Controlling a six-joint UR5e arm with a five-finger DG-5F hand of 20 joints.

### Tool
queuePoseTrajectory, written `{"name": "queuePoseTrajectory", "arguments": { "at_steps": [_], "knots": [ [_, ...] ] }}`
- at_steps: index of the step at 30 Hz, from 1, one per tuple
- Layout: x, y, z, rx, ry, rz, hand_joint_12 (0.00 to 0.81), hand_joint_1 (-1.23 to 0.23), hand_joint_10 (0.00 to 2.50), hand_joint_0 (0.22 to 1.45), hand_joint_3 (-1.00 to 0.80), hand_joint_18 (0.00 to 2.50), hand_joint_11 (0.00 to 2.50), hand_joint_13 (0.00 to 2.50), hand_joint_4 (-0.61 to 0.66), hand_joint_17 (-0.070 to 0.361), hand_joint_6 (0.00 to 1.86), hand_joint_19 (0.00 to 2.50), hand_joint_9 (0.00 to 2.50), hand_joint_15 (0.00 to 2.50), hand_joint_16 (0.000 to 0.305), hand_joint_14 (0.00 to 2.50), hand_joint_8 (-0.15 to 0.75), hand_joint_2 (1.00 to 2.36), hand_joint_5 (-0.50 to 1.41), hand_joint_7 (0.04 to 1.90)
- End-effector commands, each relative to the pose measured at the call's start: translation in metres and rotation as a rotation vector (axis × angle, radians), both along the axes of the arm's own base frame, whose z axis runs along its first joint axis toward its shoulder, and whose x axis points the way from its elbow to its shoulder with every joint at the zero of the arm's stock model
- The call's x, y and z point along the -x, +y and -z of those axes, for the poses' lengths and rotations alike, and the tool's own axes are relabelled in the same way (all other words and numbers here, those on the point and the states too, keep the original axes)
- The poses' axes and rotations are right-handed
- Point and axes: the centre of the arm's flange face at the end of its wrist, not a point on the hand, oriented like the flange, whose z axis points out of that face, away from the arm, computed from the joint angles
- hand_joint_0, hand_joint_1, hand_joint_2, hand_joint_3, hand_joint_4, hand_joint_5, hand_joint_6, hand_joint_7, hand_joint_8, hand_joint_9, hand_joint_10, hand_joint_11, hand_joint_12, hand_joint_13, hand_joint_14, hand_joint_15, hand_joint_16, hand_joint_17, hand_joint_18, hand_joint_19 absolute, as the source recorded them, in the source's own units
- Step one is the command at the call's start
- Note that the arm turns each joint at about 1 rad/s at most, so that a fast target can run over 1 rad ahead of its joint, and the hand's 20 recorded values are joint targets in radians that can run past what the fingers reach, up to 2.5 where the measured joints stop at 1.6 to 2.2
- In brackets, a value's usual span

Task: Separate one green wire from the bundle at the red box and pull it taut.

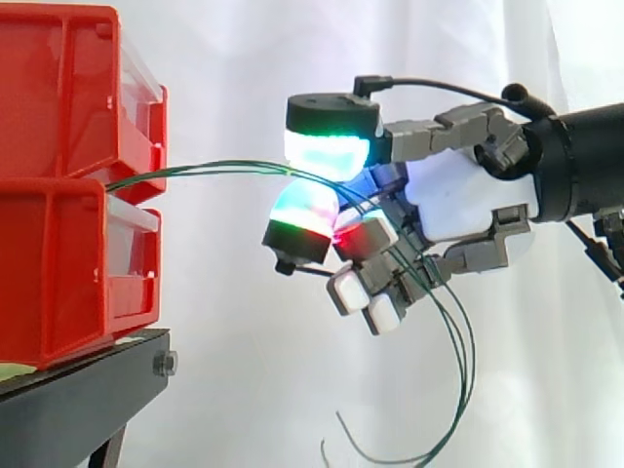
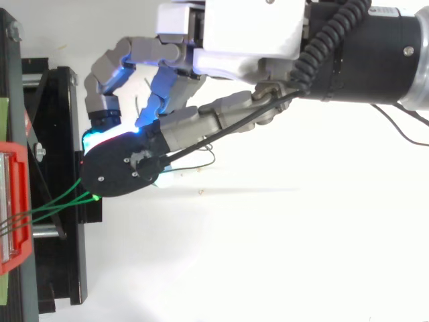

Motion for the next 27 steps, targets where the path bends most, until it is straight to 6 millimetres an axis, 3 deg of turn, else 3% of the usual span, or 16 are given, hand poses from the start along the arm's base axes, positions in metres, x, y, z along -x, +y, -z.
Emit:
{"name": "queuePoseTrajectory", "arguments": {
  "at_steps": [1, 8, 12, 15, 18, 22, 27],
  "knots": [
    [-0.0013, 0.0001, -0.0087, 0.018, -0.006, -0.002, 0.348, -0.66, 0.02, 0.61, -0.17, 0.95, 1.08, 1.00, 0.16, 0.111, 0.90, 0.48, 1.14, 0.47, 0.049, 0.02, 0.355, 1.02, -0.20, 1.02],
    [-0.0023, 0.0038, -0.0103, 0.019, -0.011, -0.007, 0.343, -0.67, 0.02, 0.62, -0.18, 0.95, 1.08, 1.00, 0.16, 0.110, 0.91, 0.48, 1.14, 0.47, 0.049, 0.02, 0.350, 1.02, -0.20, 1.00],
    [-0.0030, 0.0053, -0.0125, 0.026, -0.015, -0.013, 0.354, -0.57, 0.02, 0.56, -0.41, 0.96, 1.08, 1.01, 0.21, 0.112, 0.90, 0.50, 1.16, 0.47, 0.050, 0.02, 0.352, 1.01, -0.20, 0.96],
    [-0.0032, 0.0053, -0.0163, 0.038, -0.019, -0.015, 0.358, -0.52, 0.02, 0.55, -0.44, 0.97, 1.06, 1.02, 0.21, 0.115, 0.88, 0.50, 1.18, 0.47, 0.051, 0.02, 0.354, 1.01, -0.19, 0.98],
    [-0.0031, 0.0053, -0.0149, 0.041, -0.014, -0.015, 0.353, -0.51, 0.02, 0.59, -0.37, 0.96, 1.06, 1.02, 0.20, 0.111, 0.87, 0.50, 1.19, 0.47, 0.049, 0.02, 0.352, 1.01, -0.19, 1.05],
    [-0.0029, 0.0051, -0.0141, 0.041, -0.012, -0.014, 0.354, -0.61, 0.02, 0.60, -0.19, 0.97, 1.08, 1.03, 0.18, 0.112, 0.91, 0.49, 1.20, 0.47, 0.050, 0.02, 0.358, 1.02, -0.19, 1.09],
    [-0.0032, 0.0064, -0.0149, 0.041, -0.014, -0.015, 0.358, -0.67, 0.02, 0.61, -0.10, 1.00, 1.08, 1.04, 0.11, 0.117, 0.93, 0.46, 1.21, 0.47, 0.052, 0.02, 0.378, 1.02, -0.18, 1.08]
  ]
}}
